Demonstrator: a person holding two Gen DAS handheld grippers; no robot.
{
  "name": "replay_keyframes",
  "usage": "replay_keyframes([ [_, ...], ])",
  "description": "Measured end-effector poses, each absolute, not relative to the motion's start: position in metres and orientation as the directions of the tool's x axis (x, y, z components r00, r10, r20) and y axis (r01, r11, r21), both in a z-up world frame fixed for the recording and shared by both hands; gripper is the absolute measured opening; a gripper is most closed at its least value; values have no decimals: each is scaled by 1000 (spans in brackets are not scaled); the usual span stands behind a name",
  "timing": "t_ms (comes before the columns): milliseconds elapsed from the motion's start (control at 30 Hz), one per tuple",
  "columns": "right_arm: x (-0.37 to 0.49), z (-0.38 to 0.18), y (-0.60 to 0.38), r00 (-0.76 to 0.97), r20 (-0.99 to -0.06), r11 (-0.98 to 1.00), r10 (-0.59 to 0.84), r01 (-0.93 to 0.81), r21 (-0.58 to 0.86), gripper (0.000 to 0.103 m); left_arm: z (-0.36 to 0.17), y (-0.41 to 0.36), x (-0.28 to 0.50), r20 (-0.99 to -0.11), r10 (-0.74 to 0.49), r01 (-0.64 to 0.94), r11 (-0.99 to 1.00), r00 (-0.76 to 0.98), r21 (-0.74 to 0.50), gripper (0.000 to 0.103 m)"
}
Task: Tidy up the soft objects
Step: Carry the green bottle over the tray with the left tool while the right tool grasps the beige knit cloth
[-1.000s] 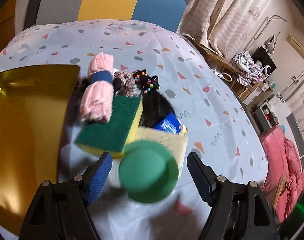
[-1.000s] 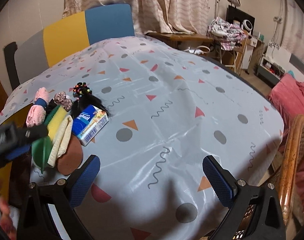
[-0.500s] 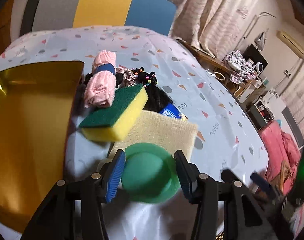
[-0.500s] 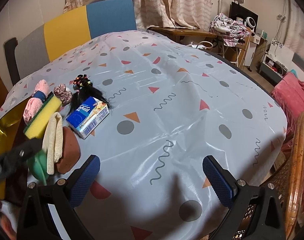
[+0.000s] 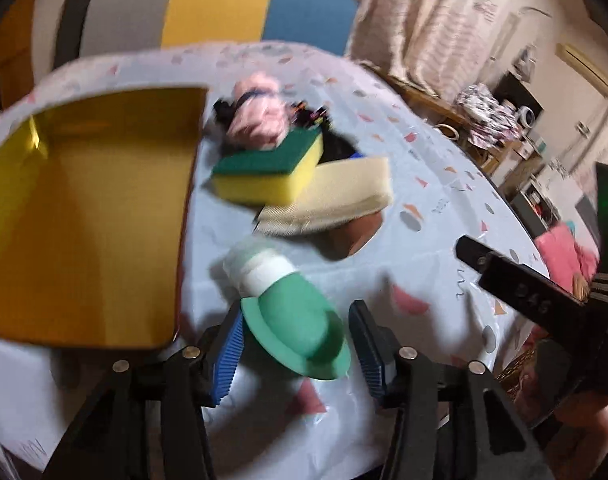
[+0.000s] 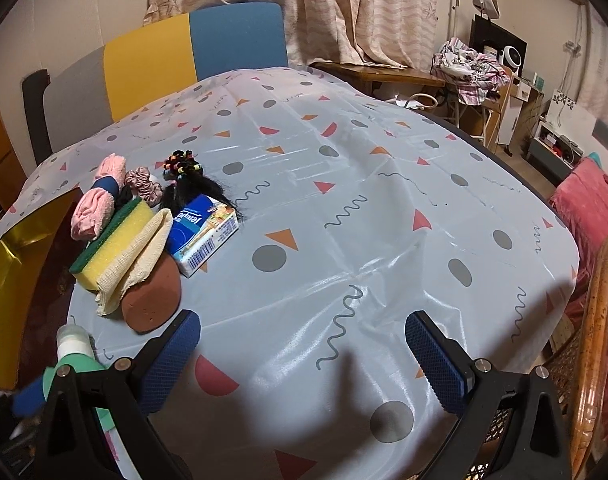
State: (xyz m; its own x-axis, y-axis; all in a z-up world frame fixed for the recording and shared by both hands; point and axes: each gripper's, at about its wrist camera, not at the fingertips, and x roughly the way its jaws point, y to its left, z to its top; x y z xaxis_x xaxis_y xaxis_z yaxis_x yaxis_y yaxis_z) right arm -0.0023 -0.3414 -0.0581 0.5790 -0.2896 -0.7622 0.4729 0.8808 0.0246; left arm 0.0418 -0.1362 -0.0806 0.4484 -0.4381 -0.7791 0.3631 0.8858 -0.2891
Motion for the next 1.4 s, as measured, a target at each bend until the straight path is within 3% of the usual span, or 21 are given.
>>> replay_keyframes([
  [200,-2,-57,-339,585,-758,885,-289,466,23,103,-94,-142,48,-796,-447,332,885,408,-327,54],
  [400,-4,-52,-334,665,-720,915,-196,388,108,103,-97,-142,48,-788,-448,327,886,423,-329,46],
  [500,-2,-50,-327,696,-704,932,-138,331,145,103,-91,-136,42,-758,-510,342,854,407,-391,46],
  [833,26,-52,-317,721,-691,928,39,231,293,103,-43,-96,28,-665,-577,407,813,474,-416,46],
  [1067,72,-63,-322,679,-726,892,113,253,375,79,-25,-34,63,-645,-502,299,864,576,-405,47],
  [1400,102,-73,-313,649,-741,887,174,223,404,55,-53,57,119,-724,-360,68,914,589,-399,47],
])
